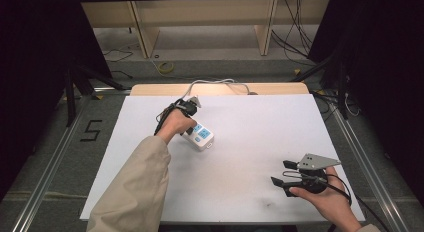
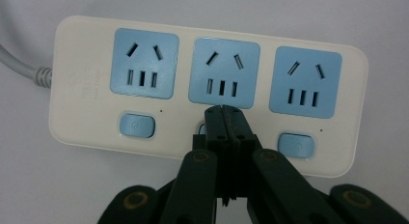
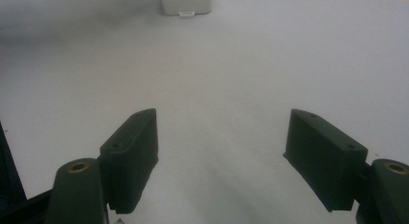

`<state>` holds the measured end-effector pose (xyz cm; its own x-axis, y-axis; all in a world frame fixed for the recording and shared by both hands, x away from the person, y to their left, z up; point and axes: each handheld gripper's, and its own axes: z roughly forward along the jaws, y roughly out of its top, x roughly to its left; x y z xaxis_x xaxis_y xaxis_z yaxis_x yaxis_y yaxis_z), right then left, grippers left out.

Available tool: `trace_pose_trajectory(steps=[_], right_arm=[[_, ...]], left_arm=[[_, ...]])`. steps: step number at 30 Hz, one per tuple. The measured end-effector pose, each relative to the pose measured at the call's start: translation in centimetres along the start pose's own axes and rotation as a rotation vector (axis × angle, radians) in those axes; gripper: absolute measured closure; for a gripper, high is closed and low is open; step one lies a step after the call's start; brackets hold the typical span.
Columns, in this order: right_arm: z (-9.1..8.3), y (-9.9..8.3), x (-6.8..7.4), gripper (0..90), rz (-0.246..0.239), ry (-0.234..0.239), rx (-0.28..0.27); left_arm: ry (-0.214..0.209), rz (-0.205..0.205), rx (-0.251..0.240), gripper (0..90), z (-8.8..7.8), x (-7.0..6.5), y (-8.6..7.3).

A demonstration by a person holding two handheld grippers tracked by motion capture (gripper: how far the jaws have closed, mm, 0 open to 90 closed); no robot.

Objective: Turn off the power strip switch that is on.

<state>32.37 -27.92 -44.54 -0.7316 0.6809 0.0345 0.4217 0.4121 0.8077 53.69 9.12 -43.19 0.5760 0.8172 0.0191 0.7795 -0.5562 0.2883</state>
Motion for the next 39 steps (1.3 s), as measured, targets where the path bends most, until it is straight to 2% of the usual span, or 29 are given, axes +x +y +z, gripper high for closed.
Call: trace_pose_trajectory(steps=[3, 15, 17, 20, 25, 29, 32, 39], right_arm=[[0.0, 0.0, 0.0, 27.7, -0.003, 0.001, 0.0], [0.0, 0.0, -0.1, 27.7, -0.004, 0.002, -0.001], [-0.1, 0.0, -0.1, 27.8, -0.004, 0.003, -0.002], [-0.1, 0.0, -0.1, 27.8, -0.002, 0.003, -0.002], [-0.1, 0.0, -0.1, 27.8, -0.002, 0.002, -0.004], [-0.1, 0.0, -0.2, 27.8, 0.0, 0.003, -0.006], [0.0, 0.0, -0.2, 27.8, 0.001, 0.003, -0.005], [0.0, 0.0, -0.1, 27.7, 0.001, 0.003, -0.005]], left_arm=[[-0.006, -0.012, -0.004, 90.0, 0.0, 0.0, 0.0], [-0.005, -0.005, 0.0, 90.0, 0.0, 0.0, 0.2], [0.002, -0.003, -0.015, 90.0, -0.3, -0.1, 0.4], [0.003, 0.007, 0.0, 90.0, -0.2, -0.1, 0.5], [0.004, -0.003, -0.008, 90.0, -0.3, -0.1, 0.5], [-0.009, -0.011, -0.047, 90.0, -0.7, 0.0, 0.5], [-0.03, -0.035, -0.091, 90.0, -1.2, 0.1, 0.6], [-0.015, -0.031, -0.151, 89.8, -2.2, 0.2, 0.3]])
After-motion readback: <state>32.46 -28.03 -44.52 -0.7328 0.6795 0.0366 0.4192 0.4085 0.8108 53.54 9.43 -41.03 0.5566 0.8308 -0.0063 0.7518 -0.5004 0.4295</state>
